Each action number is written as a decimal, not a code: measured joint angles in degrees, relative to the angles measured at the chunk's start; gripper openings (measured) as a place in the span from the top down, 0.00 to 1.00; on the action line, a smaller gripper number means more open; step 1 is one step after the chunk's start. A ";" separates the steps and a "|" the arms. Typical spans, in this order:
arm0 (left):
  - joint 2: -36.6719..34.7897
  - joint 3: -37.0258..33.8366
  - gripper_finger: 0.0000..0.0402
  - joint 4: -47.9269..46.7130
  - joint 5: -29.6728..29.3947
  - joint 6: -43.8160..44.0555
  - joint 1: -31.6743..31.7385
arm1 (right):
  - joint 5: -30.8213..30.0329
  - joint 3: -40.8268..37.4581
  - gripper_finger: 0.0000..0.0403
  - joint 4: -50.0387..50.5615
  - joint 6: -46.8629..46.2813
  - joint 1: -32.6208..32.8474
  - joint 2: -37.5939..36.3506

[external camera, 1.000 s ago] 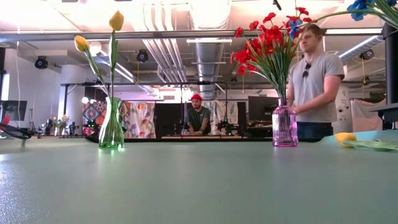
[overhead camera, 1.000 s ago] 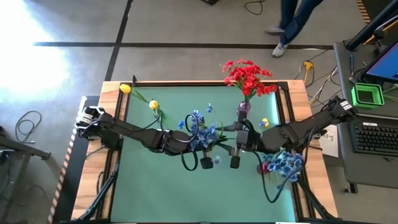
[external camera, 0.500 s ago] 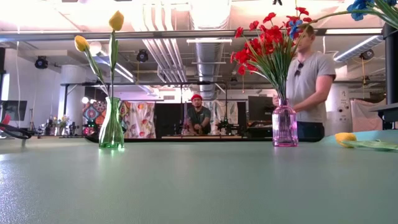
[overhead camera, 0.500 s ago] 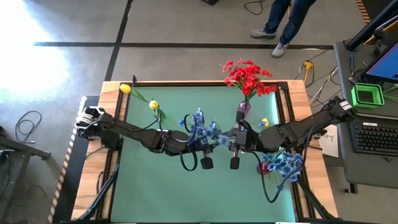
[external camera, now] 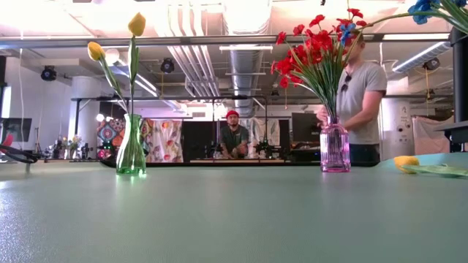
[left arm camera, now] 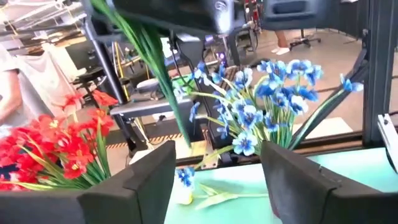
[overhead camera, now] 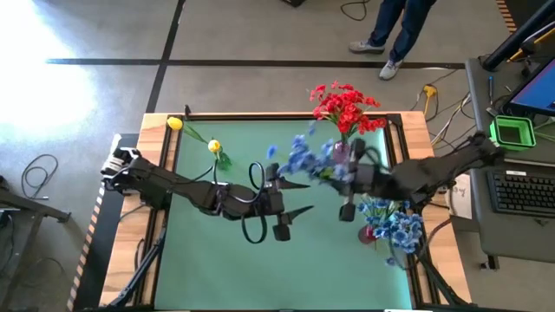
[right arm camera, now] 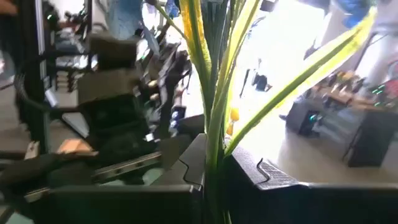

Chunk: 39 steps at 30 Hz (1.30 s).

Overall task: Sort flowers into vase by color
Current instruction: Put the blue flower into the red vase

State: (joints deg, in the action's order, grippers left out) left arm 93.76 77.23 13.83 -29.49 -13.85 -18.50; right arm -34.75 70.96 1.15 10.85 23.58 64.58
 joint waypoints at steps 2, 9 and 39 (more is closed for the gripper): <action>-0.28 0.00 0.44 -0.04 -0.02 0.00 -0.02 | -0.73 0.00 0.93 0.03 1.37 -0.01 -2.17; -1.29 0.00 0.44 -4.46 -0.07 3.34 -0.35 | 0.94 -1.20 0.93 -0.97 4.61 0.02 -10.92; -3.89 -0.04 0.44 -21.10 -10.36 11.88 -3.98 | 6.47 -27.23 0.93 -3.64 2.66 0.06 -48.36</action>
State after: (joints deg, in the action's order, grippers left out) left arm 89.86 77.19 -7.28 -39.86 -1.97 -22.48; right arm -28.28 43.72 -2.50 13.51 23.64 16.21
